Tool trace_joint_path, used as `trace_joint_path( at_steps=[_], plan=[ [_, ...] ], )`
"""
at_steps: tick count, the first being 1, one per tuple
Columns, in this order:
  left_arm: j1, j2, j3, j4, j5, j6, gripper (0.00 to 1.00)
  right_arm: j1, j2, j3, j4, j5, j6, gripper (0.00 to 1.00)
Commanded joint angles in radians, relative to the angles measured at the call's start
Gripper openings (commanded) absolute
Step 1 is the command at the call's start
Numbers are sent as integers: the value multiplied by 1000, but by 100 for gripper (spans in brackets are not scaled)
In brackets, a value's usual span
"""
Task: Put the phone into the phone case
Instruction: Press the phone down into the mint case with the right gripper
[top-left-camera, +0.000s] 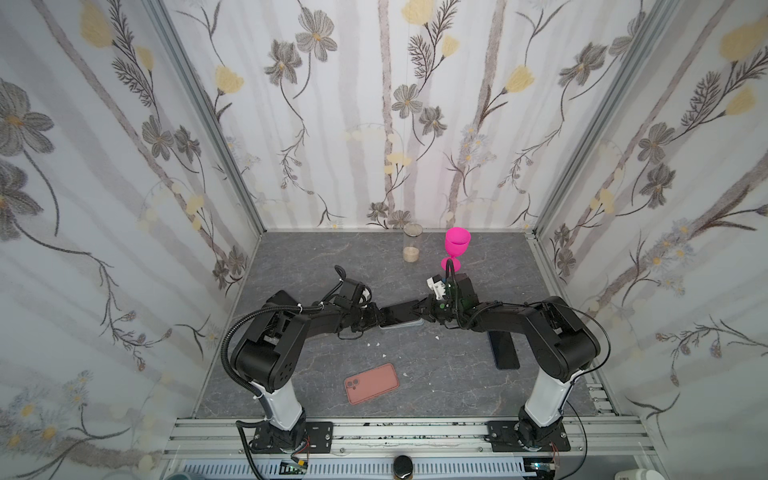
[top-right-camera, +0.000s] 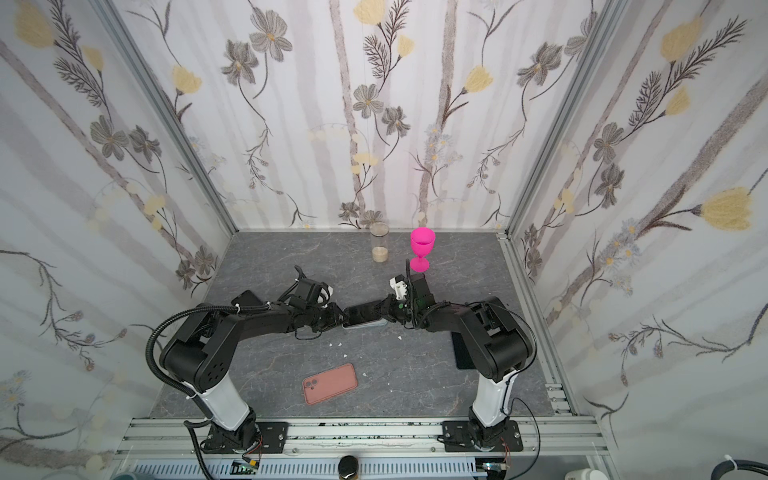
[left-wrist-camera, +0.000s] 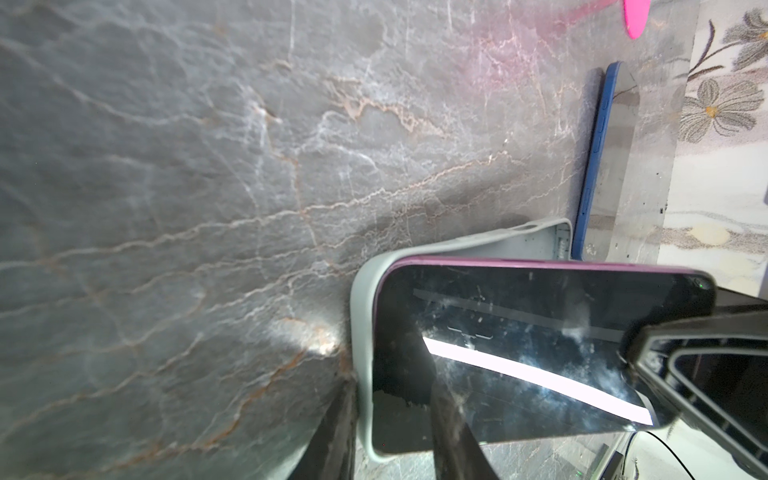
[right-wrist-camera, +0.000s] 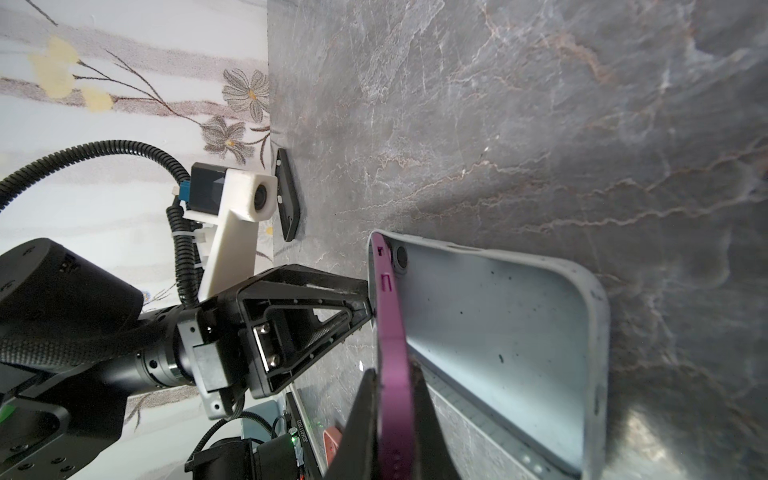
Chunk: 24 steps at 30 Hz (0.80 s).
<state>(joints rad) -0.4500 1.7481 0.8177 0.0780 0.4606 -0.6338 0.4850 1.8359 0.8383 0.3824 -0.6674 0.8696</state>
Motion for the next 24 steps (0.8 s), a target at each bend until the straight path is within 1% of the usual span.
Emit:
trace_joint_path(
  at_steps=[1, 6, 14, 19, 24],
  plan=[
    [-10, 10, 15, 23, 48, 25, 31, 2, 31, -16, -166, 109, -34, 5],
    [-10, -7, 29, -15, -5, 59, 32, -2, 42, -12, -177, 124, -44, 7],
    [-10, -4, 51, -51, -43, 87, 33, 0, 32, 18, -246, 161, -82, 13],
    [-10, 10, 67, -87, -64, 102, 32, 3, 9, 60, -335, 205, -127, 20],
    [-11, 13, 72, -102, -73, 104, 31, 4, -15, 79, -387, 226, -149, 31]
  ],
)
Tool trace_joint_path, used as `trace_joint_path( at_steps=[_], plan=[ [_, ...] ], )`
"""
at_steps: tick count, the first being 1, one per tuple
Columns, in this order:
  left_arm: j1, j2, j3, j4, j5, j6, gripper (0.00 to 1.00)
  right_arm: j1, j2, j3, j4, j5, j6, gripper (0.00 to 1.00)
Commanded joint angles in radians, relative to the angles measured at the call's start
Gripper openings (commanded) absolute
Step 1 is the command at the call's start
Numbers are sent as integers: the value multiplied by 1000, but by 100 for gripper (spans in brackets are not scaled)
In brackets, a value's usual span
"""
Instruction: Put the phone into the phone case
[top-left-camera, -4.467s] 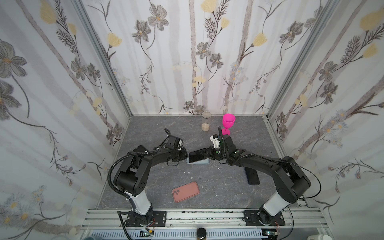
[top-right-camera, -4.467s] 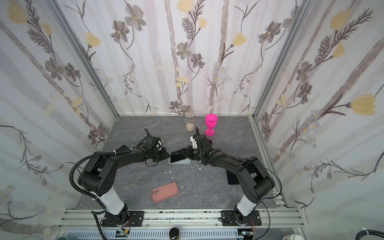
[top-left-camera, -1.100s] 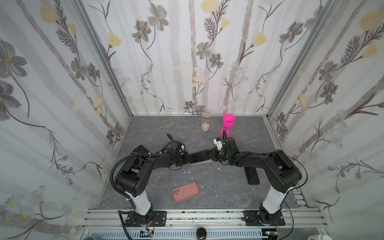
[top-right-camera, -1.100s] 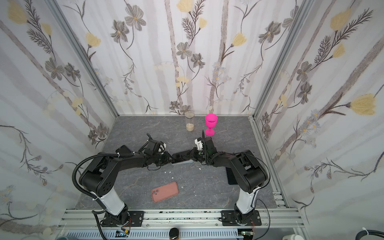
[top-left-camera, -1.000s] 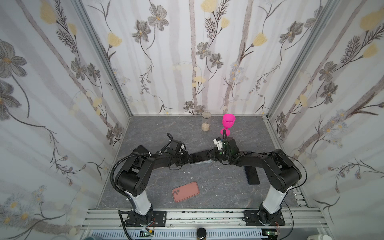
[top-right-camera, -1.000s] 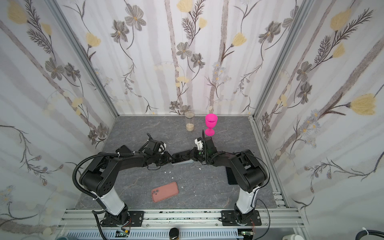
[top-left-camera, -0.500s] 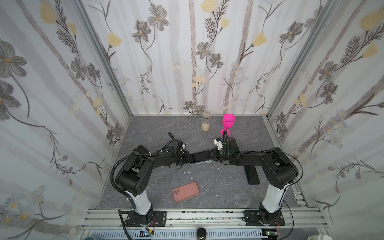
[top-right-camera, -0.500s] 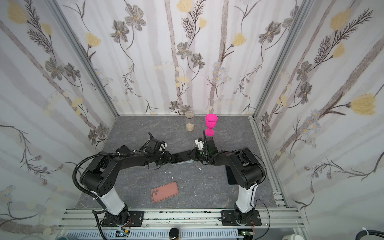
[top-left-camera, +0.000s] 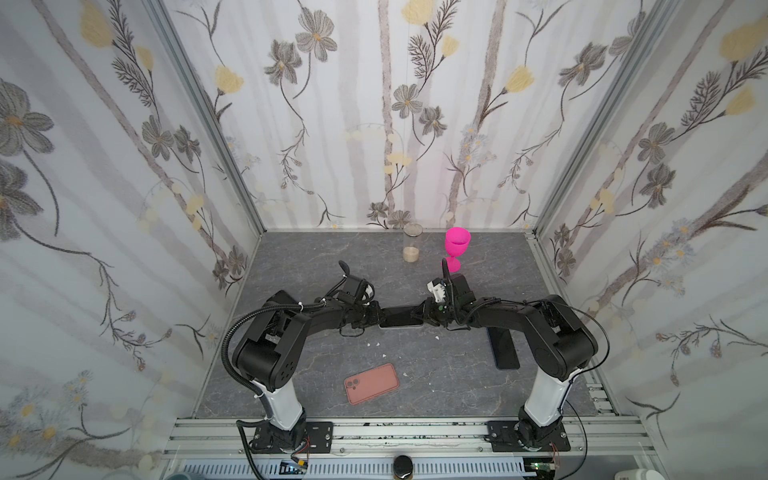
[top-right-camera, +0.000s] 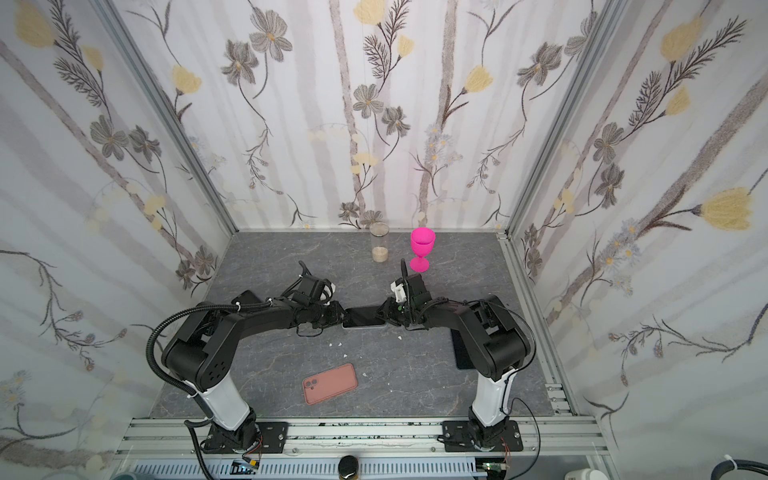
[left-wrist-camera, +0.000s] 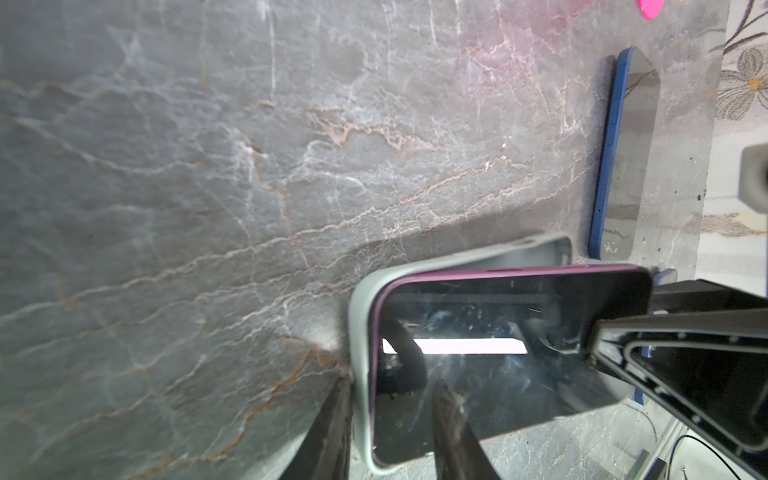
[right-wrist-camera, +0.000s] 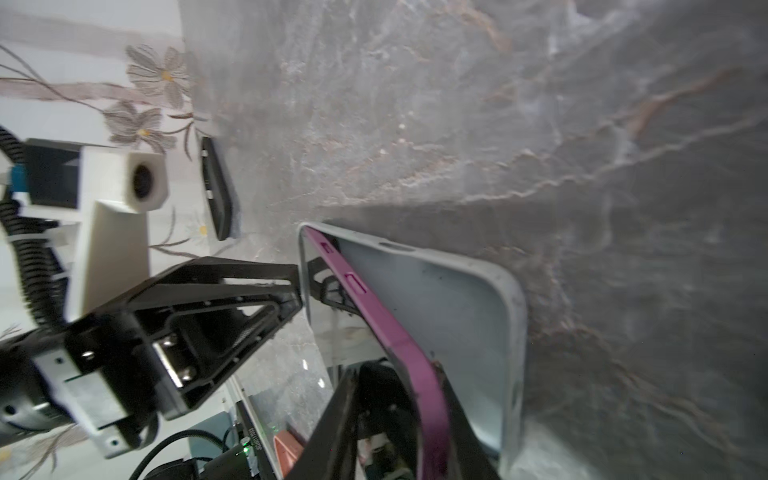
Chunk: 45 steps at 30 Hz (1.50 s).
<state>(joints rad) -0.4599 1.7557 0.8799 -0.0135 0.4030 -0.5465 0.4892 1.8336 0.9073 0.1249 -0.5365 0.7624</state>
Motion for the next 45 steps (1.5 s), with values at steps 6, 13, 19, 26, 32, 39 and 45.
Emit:
trace_joint_path(
  at_steps=[6, 13, 19, 26, 32, 39, 45],
  plan=[
    [0, 4, 11, -14, -8, 15, 31, 3, -48, 23, -170, 107, -53, 41],
    [-1, -1, 7, -1, 9, 11, 30, 4, -48, 38, -207, 119, -71, 41],
    [-8, -12, 2, 17, 21, 8, 31, 14, -73, 50, -262, 163, -91, 44],
    [-8, -21, 3, 23, 19, 12, 30, 16, -105, 62, -326, 217, -118, 51],
    [-12, -17, 8, 32, 22, 12, 31, 17, -111, 46, -330, 219, -120, 51],
    [-18, 21, 43, 34, 32, 2, 30, 14, -112, 28, -313, 189, -123, 42],
    [-24, 56, 55, 27, 49, 0, 26, 15, -103, 21, -295, 171, -123, 29]
  ],
)
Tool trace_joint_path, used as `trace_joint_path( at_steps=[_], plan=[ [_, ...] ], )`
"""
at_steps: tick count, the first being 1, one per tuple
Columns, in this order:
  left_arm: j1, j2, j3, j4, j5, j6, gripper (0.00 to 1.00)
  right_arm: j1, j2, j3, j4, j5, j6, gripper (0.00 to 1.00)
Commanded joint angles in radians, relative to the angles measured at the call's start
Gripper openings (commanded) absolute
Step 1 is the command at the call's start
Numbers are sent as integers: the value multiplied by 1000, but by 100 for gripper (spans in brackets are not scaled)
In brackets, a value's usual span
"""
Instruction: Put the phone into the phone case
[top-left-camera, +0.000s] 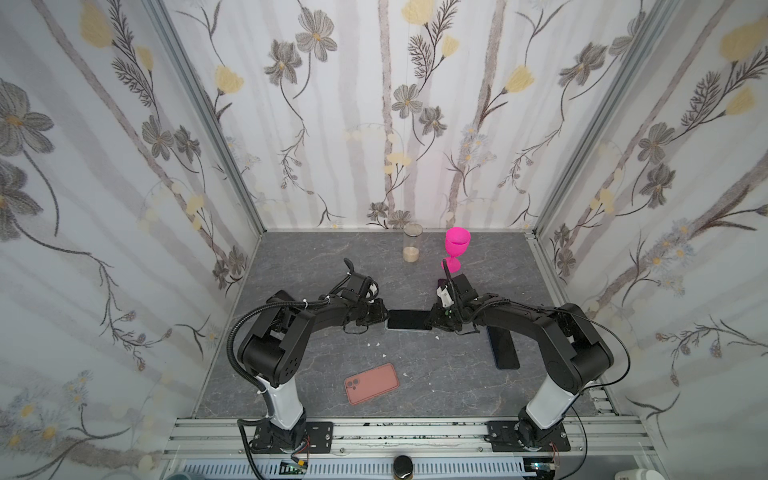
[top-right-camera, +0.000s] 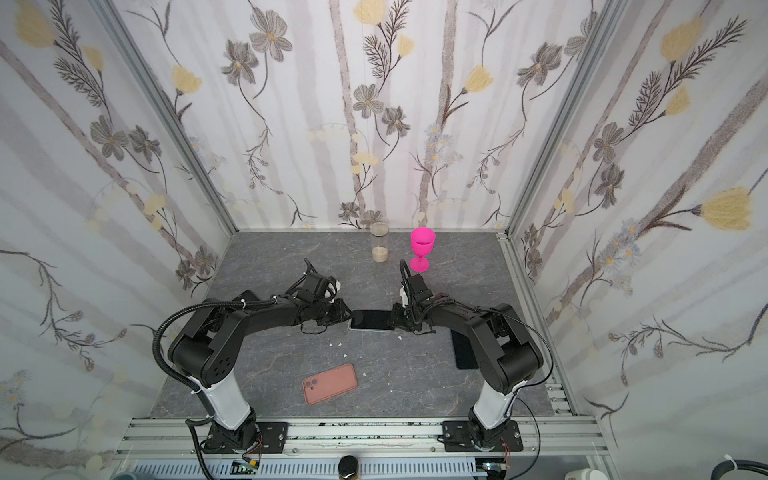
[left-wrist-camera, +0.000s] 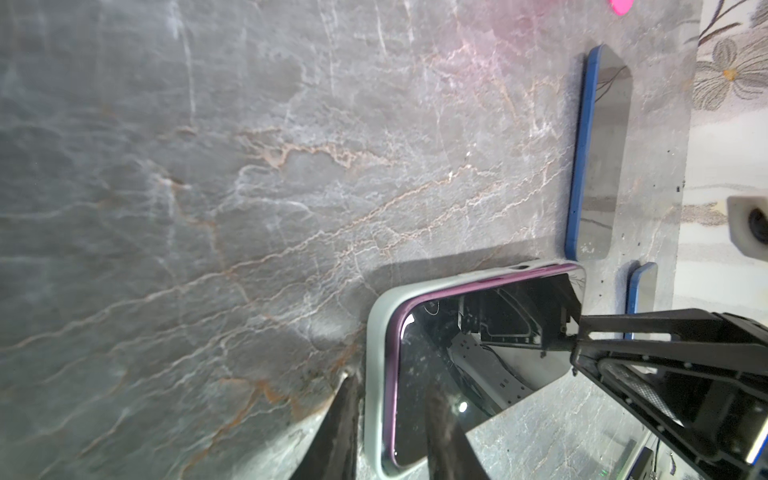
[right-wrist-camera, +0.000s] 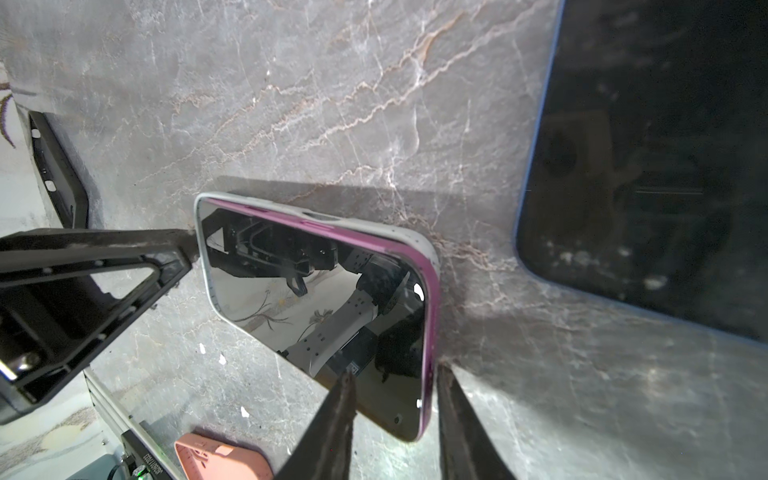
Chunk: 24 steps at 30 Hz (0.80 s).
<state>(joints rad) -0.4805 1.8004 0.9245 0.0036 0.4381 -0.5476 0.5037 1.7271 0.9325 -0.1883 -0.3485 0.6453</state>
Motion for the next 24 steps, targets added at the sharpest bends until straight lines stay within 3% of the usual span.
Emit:
trace_joint_path(
  at_steps=[1, 14, 19, 24],
  plan=[
    [-4, 16, 11, 6, 14, 1, 26, 1, 2, -5, 19, -18, -7, 28],
    [-20, 38, 10, -2, 33, -18, 22, 22, 37, 30, 18, -36, -10, 9],
    [-28, 28, 7, -4, 24, -19, 22, 29, 51, 37, 11, -37, -9, 8],
    [-26, -7, -7, -20, -60, -11, 22, 37, 69, 48, -4, -23, -15, 9]
  ],
)
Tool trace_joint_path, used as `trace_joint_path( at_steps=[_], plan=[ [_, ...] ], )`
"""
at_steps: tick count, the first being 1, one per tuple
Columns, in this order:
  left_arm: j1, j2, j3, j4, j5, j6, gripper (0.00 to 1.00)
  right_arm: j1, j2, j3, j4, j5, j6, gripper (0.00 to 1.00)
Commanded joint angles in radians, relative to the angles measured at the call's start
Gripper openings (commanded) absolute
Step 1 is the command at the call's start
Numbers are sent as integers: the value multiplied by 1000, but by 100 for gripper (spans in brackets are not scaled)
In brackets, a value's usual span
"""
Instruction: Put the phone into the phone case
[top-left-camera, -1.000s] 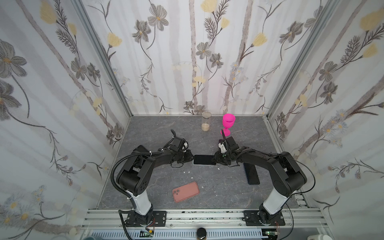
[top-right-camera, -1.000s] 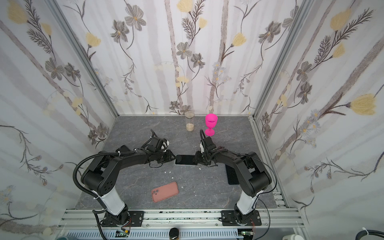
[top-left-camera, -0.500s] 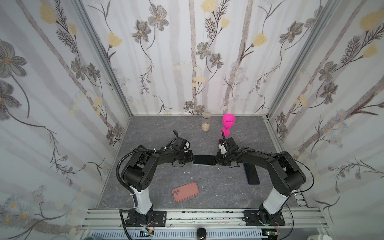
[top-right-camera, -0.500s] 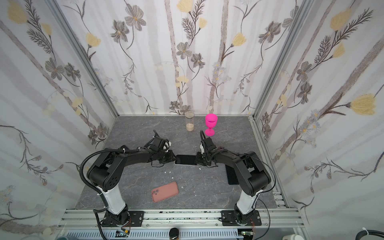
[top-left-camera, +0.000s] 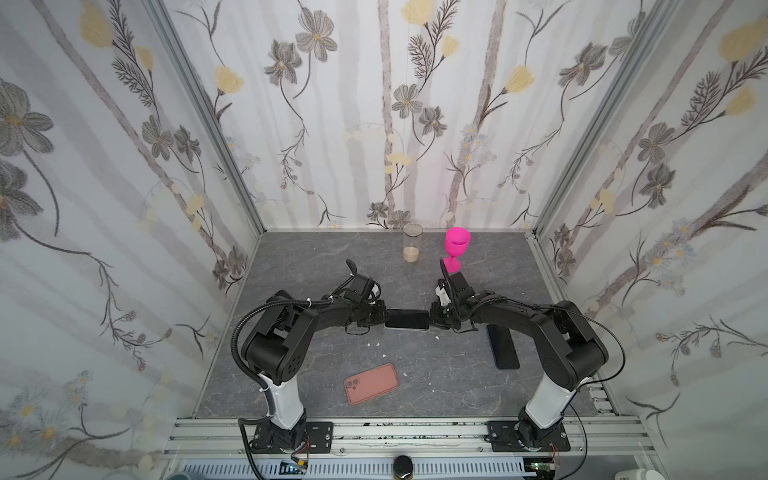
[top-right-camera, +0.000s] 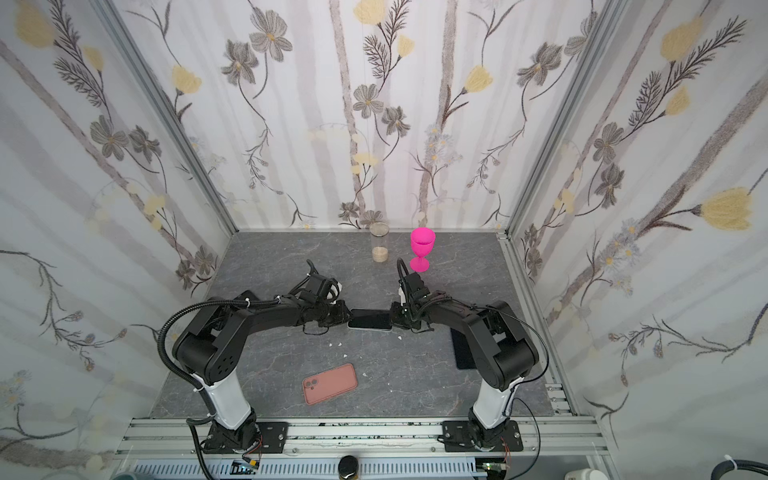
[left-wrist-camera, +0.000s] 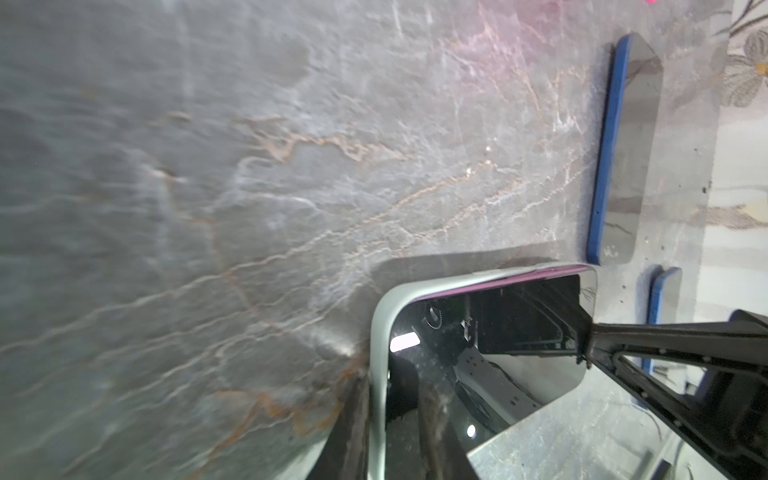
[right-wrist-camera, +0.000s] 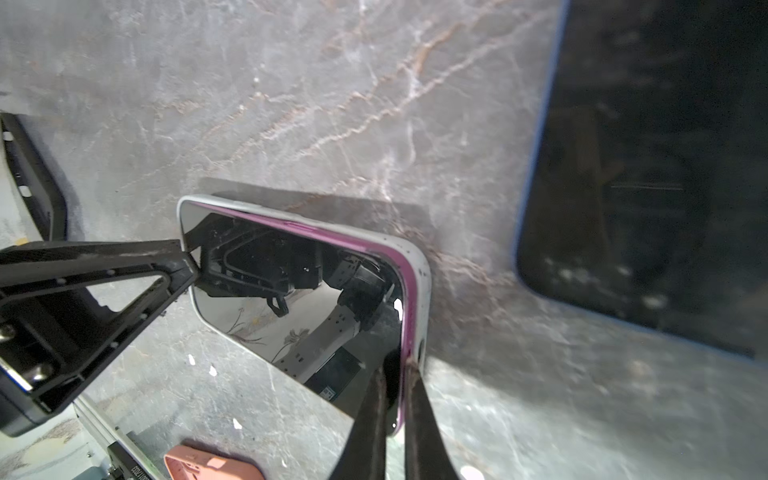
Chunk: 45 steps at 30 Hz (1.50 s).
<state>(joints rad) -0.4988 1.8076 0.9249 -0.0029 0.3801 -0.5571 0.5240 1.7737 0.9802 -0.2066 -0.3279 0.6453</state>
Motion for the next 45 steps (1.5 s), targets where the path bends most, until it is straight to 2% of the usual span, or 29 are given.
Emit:
trace_joint_path(
  at_steps=[1, 9, 17, 26, 38, 45],
  plan=[
    [-6, -23, -14, -14, -14, -3, 22, 19, 25, 5, 12, -43, -13, 9],
    [20, -26, -33, -16, -39, -23, 22, 37, 51, 42, -35, -3, -33, 11],
    [43, -38, -44, -3, -46, -33, 21, 42, -2, 65, -120, 115, -55, 19],
    [45, -41, -41, -9, -52, -25, 21, 50, 23, 67, -110, 78, -63, 14],
    [45, -37, -45, 3, -45, -30, 20, 58, -6, 86, -141, 133, -65, 17],
    [45, -40, -46, 4, -35, -31, 20, 62, 2, 98, -136, 127, -65, 17]
  ],
)
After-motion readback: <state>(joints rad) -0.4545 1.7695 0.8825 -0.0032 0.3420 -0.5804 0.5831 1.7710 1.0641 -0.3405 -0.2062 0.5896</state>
